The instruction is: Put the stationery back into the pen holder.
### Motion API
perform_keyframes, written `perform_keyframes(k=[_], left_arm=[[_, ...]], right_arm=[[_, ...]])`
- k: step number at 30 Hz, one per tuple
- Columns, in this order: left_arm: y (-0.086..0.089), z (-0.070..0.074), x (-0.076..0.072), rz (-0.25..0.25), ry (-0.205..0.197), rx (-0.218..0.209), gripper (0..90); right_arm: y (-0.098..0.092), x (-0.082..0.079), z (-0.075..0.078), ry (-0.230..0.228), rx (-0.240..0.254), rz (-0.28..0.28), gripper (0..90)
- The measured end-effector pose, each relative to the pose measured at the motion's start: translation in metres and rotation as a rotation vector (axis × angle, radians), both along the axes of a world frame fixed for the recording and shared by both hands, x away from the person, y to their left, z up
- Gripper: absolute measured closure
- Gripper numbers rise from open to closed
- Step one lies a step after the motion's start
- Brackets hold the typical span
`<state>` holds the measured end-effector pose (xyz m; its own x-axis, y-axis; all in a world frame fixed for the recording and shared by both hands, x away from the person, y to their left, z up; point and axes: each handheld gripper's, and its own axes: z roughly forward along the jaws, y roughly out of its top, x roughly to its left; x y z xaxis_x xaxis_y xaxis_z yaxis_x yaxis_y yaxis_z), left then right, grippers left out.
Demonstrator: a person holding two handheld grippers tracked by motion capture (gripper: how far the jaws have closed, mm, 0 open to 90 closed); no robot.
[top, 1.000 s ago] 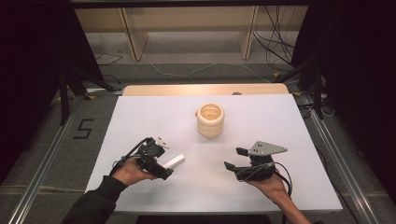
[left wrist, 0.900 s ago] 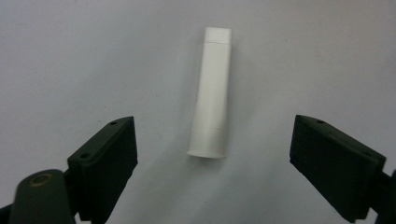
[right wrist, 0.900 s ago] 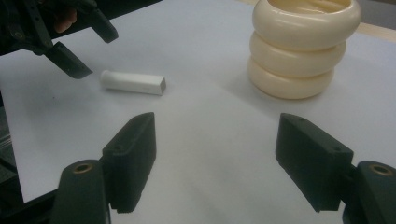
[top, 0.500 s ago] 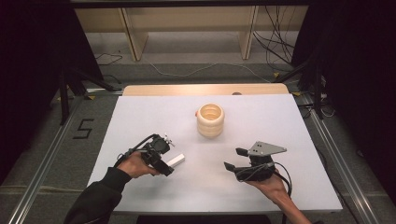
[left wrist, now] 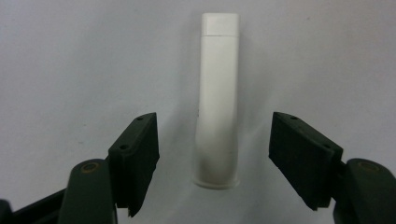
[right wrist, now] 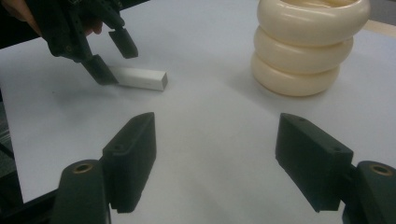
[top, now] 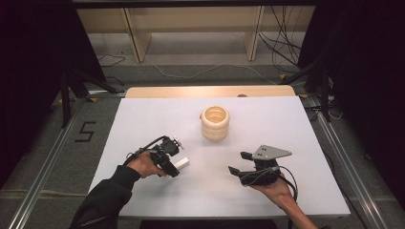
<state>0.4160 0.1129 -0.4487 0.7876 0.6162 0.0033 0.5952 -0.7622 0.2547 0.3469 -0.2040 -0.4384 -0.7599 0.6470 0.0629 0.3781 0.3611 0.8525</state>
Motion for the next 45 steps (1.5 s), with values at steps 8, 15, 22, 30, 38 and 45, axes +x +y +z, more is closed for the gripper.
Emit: perform_keyframes(k=[8,15,22,30,38,45], left_arm=[[-0.006,-0.005,0.003,-0.026,0.02,0.034,41.5],[-0.004,-0.006,0.005,-0.03,0.022,0.037,50.1],[-0.004,-0.009,0.006,-0.039,0.033,0.034,55.9],[-0.005,-0.012,0.006,-0.046,0.049,0.043,59.8],[-0.003,-0.012,0.006,-0.044,0.056,0.048,61.7],[-0.002,-0.011,0.006,-0.05,0.06,0.053,62.6]], right_arm=[[0.001,0.0,0.0,-0.003,0.002,0.006,29.6],[0.002,0.0,0.0,-0.003,0.003,0.007,29.7],[0.002,-0.001,0.0,-0.002,-0.003,0.009,29.7],[0.003,-0.001,0.0,-0.003,0.0,0.01,29.7],[0.003,-0.001,0.0,-0.004,0.001,0.01,29.7],[0.003,-0.001,-0.001,-0.005,0.0,0.011,29.7]])
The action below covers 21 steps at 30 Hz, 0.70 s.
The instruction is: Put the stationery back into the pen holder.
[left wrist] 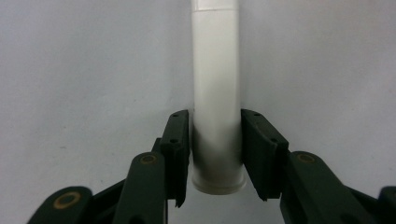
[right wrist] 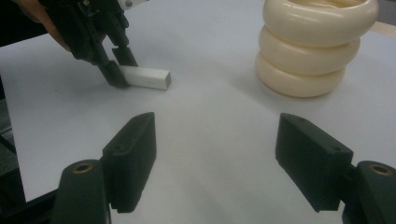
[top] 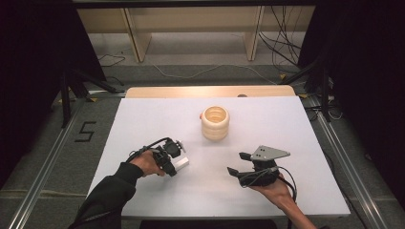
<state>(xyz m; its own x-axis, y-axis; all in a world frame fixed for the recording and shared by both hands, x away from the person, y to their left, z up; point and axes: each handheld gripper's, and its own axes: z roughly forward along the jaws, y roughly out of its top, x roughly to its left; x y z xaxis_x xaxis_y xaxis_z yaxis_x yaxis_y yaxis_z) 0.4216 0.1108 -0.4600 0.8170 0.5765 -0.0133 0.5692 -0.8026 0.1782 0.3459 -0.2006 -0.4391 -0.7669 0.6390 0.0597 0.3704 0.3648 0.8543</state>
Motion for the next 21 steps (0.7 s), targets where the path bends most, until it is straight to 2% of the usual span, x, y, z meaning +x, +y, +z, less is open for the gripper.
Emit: perform_keyframes(k=[13,15,16,19,20,21], left_arm=[[0.0002,-0.0001,-0.0016,-0.027,-0.013,-0.001,66.1],[0.0001,0.0001,-0.0021,-0.036,-0.013,0.002,66.3],[0.0013,0.0013,-0.0009,-0.062,-0.003,0.019,66.3],[0.002,0.0011,-0.002,-0.041,-0.008,-0.005,66.5],[0.0031,0.0029,-0.0008,-0.065,0.001,0.012,66.5],[0.0026,0.0022,-0.0022,-0.044,-0.007,-0.009,66.5]], right_arm=[[0.0004,0.0,-0.0003,0.002,-0.001,0.002,29.7],[0.0005,0.0,-0.0004,0.002,0.0,0.001,29.7],[0.0007,0.0002,-0.0006,0.001,0.002,0.003,29.7],[0.0009,0.0001,-0.0008,0.001,0.001,0.004,29.7],[0.0009,0.0,-0.0006,0.002,0.002,0.004,29.7],[0.0009,-0.0001,-0.0006,0.002,0.003,0.004,29.7]])
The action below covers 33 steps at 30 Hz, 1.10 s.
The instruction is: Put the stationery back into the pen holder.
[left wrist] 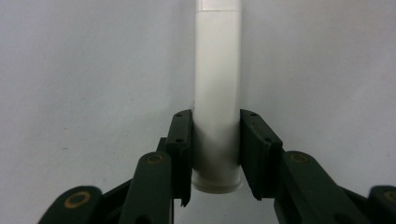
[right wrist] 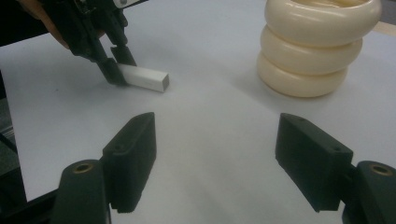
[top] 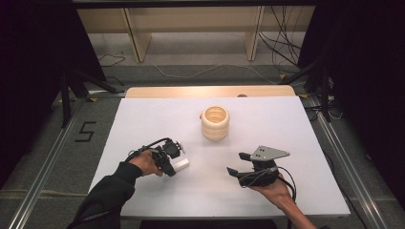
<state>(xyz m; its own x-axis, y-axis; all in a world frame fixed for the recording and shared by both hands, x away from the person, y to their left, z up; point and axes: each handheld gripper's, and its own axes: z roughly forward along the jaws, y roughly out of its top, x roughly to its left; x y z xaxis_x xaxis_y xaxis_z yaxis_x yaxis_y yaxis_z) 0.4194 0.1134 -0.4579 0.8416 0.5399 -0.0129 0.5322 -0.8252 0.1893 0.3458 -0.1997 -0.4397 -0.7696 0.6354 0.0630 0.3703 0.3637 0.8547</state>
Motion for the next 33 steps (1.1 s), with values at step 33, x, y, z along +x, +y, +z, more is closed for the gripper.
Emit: perform_keyframes(k=[33], left_arm=[[-0.027,0.039,-0.016,-0.159,0.044,-0.051,66.6]], right_arm=[[0.016,-0.015,0.007,-0.132,-0.084,0.053,29.7]])
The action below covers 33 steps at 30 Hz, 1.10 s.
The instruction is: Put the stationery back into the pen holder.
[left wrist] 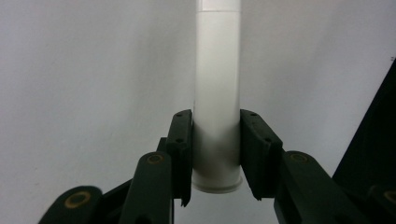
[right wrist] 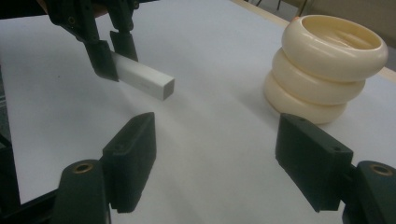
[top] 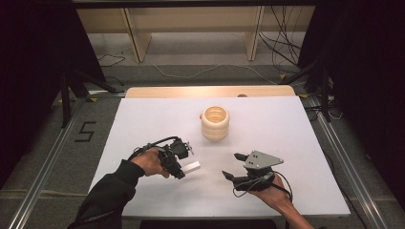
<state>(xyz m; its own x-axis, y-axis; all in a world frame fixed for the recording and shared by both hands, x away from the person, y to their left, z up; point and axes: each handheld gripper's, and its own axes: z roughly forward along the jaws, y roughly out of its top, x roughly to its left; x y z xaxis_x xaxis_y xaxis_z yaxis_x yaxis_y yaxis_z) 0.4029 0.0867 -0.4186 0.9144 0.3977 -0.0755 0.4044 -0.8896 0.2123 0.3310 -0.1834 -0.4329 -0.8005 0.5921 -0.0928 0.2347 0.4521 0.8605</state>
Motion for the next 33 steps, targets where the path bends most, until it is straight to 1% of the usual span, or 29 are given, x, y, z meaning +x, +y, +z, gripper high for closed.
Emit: perform_keyframes(k=[3,6,7,9,13,17,18,19,21,23,25,26,28,30,31,33], left_arm=[[-0.004,0.001,0.001,-0.01,0.005,0.0,66.6],[-0.007,0.003,0.002,-0.023,0.013,0.004,66.6],[-0.009,0.002,0.001,-0.006,0.012,-0.009,66.6],[-0.011,0.002,0.002,-0.012,0.018,-0.006,66.6],[-0.017,0.002,0.003,-0.024,0.028,0.006,66.6],[-0.022,0.004,0.004,-0.039,0.033,0.006,66.6],[-0.024,0.004,0.003,-0.029,0.033,-0.003,66.6],[-0.025,0.005,0.004,-0.035,0.029,-0.001,66.6],[-0.028,0.007,0.004,-0.046,0.032,0.0,66.6],[-0.031,0.01,0.004,-0.057,0.031,0.001,66.6],[-0.035,0.013,0.004,-0.065,0.031,-0.002,66.6],[-0.037,0.014,0.004,-0.072,0.032,0.001,66.6],[-0.042,0.017,0.003,-0.077,0.029,0.003,66.6],[-0.046,0.021,0.004,-0.092,0.025,0.01,66.6],[-0.048,0.023,0.003,-0.096,0.028,0.009,66.6],[-0.052,0.026,0.003,-0.105,0.022,0.017,66.6]], right_arm=[[0.003,-0.003,0.0,-0.027,-0.02,0.006,29.7],[0.006,-0.007,0.001,-0.062,-0.056,0.011,29.6],[0.008,-0.008,0.001,-0.073,-0.067,0.015,29.6],[0.011,-0.011,0.001,-0.104,-0.094,0.022,29.6],[0.019,-0.018,0.001,-0.185,-0.161,0.044,29.6],[0.029,-0.026,-0.002,-0.235,-0.215,0.069,29.5],[0.031,-0.027,-0.003,-0.251,-0.23,0.076,29.5],[0.033,-0.029,-0.004,-0.268,-0.251,0.078,29.4],[0.037,-0.032,-0.007,-0.302,-0.291,0.086,29.3],[0.041,-0.035,-0.008,-0.328,-0.321,0.094,29.3],[0.045,-0.036,-0.009,-0.363,-0.346,0.105,29.2],[0.046,-0.037,-0.009,-0.372,-0.354,0.106,29.2],[0.049,-0.038,-0.01,-0.399,-0.364,0.109,29.2],[0.051,-0.039,-0.01,-0.431,-0.39,0.107,29.2],[0.051,-0.041,-0.01,-0.436,-0.403,0.1,29.2],[0.053,-0.042,-0.011,-0.473,-0.43,0.099,29.2]])
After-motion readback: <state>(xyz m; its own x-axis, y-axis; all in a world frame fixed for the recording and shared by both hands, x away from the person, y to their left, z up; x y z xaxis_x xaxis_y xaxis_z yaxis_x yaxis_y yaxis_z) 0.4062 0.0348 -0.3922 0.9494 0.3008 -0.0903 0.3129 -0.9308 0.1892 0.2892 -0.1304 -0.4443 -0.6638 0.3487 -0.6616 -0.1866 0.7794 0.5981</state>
